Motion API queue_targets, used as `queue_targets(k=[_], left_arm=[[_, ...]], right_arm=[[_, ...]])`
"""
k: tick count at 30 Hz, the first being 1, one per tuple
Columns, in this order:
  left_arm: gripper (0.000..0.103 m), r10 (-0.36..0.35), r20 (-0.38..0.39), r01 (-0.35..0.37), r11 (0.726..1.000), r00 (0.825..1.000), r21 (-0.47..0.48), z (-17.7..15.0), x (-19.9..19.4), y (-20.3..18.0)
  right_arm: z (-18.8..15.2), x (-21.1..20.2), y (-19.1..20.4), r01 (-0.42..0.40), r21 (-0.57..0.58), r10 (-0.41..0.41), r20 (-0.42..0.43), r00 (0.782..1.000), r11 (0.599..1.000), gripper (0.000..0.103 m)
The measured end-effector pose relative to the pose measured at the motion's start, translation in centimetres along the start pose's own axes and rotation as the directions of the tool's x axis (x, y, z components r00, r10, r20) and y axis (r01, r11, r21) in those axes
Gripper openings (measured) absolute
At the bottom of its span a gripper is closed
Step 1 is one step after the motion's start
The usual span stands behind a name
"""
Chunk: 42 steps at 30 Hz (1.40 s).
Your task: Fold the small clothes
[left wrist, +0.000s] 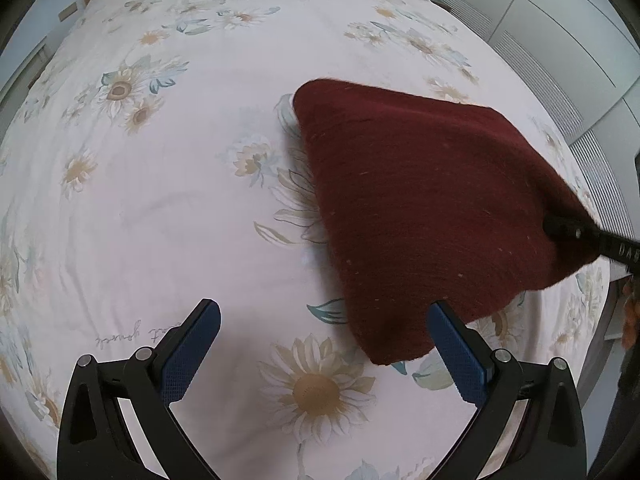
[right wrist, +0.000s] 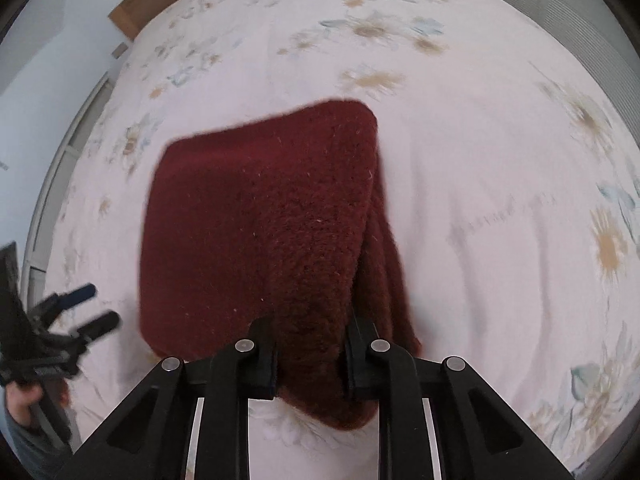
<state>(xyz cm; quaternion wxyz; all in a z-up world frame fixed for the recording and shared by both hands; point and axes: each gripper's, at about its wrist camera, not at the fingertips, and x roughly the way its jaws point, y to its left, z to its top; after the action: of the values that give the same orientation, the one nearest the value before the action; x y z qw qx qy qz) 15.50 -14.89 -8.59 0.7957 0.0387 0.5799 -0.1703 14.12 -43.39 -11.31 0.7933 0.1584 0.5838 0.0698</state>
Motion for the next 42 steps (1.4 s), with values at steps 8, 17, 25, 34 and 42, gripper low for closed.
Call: queue_targets(k=[8,17,25,34,42], left_arm=[[0.102,-0.005,-0.021,0.005,1.000,1.000,0.006,-0.2,0.8,-0.6],[0.102,-0.037,-0.043,0.036,0.999,0.998,-0.012,0.3,1.6,-0.3],[0.102,-0.017,-0.003,0.017,1.000,1.000,-0.007,3.4,1.5,-0.8],[0.102,-0.032,-0.035,0.031,0.999,0.999,-0.028,6.0,4.7,-2.8],[0.102,-0.058,-0.075,0.051,0.995,0.996,-0.090,5.3,8.6,-2.2]], right_arm=[[-0.4,0.9,-1.2,-0.034,0.044,0.033,0.025,0.999,0.998,0.042],[2.0,-0.4,0.3,0.076,-0.040,-0.075,0.032,0.997,0.996,0.081],[5.7,-0.4,2.3,0.086,-0.091,-0.083,0.037,0.996,0.992,0.093],[4.7,3.7,1.7,0.119,-0.119,-0.123,-0.024,0.992,0.986,0.102],[3.8,6.3,-1.0,0.030,-0.098,-0.033,-0.029,0.999,0.995,0.102]])
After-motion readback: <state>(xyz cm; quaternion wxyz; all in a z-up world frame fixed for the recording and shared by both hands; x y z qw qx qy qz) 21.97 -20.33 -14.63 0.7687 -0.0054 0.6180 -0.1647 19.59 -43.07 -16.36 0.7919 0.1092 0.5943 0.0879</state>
